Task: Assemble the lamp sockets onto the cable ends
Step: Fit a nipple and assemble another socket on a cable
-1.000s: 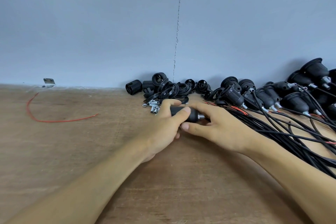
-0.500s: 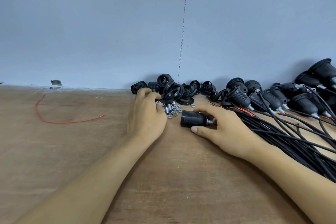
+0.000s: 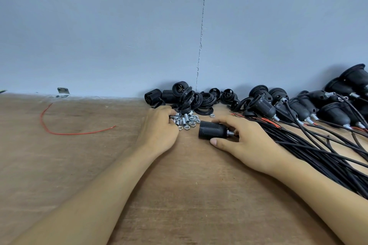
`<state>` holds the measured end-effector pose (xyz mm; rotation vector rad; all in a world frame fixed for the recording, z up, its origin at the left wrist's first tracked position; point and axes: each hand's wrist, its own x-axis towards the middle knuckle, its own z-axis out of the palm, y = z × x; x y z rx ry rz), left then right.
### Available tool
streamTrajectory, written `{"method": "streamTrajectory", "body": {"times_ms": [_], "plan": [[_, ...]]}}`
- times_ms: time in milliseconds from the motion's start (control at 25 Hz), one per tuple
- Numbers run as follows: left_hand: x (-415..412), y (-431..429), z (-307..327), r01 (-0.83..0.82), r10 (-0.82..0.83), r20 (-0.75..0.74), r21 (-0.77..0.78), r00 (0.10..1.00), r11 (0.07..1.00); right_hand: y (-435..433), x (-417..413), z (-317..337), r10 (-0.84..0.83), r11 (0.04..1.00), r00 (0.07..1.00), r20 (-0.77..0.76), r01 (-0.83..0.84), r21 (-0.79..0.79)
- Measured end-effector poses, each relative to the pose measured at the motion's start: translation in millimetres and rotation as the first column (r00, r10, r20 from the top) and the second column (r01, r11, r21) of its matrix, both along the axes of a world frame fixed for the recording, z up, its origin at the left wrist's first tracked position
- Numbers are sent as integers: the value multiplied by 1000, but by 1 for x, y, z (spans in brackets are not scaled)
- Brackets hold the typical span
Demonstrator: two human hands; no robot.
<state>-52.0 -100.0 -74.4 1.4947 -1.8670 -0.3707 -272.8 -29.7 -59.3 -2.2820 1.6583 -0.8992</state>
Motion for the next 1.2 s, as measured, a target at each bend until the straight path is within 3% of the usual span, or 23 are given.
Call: {"method": "streamTrajectory", "body": {"times_ms": [280,440,600,840,1200], "plan": [[0,4,3,12,-24,-83,-143,996,990,0,-1,0,1,1000,1000,-10,-1,2],[4,10,6,-164,103,-249,-239,963,957,0,0,0,3,1000,1000,-8,-3,-4],[0,23,16,-178,45,-444,-264,895,948,1,0,1,-5,999,999,43,7,-34],[-32,53,14,145,-136,-573,-31,808,989,4,1,2,7,996,985,172,8,-88],[-31,49,16,245,24,-860,171,509,954,5,1,4,23,997,986,165,-10,-82]]}}
